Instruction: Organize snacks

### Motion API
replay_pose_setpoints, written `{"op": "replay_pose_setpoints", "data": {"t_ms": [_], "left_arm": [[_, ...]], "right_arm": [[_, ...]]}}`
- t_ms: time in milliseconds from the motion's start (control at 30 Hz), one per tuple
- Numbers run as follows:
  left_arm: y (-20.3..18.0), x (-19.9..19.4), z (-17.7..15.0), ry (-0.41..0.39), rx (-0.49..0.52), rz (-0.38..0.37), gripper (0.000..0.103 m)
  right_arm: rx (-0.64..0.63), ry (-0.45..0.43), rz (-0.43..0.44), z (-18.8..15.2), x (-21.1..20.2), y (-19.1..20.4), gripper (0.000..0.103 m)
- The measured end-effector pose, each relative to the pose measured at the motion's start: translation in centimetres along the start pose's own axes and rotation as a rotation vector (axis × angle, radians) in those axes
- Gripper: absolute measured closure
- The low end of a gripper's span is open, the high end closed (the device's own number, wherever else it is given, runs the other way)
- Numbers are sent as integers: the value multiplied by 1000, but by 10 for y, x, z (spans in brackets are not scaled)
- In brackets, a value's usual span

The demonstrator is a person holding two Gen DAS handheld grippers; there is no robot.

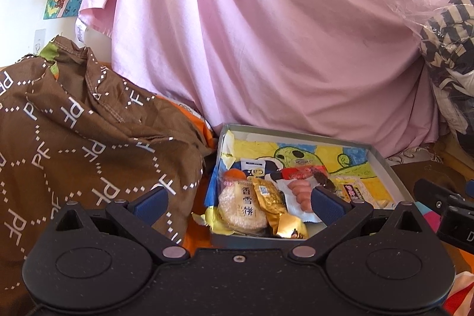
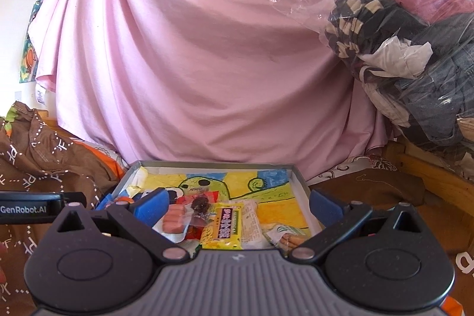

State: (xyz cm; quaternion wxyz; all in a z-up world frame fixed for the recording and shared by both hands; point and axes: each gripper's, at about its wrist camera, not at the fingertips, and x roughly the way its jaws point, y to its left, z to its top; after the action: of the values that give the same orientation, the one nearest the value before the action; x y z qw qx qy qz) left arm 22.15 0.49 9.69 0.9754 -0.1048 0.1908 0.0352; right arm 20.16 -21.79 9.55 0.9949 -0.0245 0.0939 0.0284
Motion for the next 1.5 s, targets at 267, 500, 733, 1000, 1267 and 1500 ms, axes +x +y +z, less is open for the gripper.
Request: {"op": "replay_pose_setpoints", "data": {"t_ms": [267,500,733,1000,1267,1500], "left_arm": [[6,-2,-8,18,0,12,1],[9,-5,-17,40,15,11,1],[12,-8,-23,59,20,6,1],[14,-11,-28,77,33,2,1],[21,-19,-38,101,37,15,1],[25,-30,-50,120,41,5,1]], "right_arm": [[12,13,-4,-7,-3,1,0],[22,20,-3,-12,-7,2,0],[19,16,6,-15,-13,4,0],[22,29,5,-20,-18,5,0],[24,57,7,-29,-23,7,0],[39,75,14,-35,-28,10,0]]}}
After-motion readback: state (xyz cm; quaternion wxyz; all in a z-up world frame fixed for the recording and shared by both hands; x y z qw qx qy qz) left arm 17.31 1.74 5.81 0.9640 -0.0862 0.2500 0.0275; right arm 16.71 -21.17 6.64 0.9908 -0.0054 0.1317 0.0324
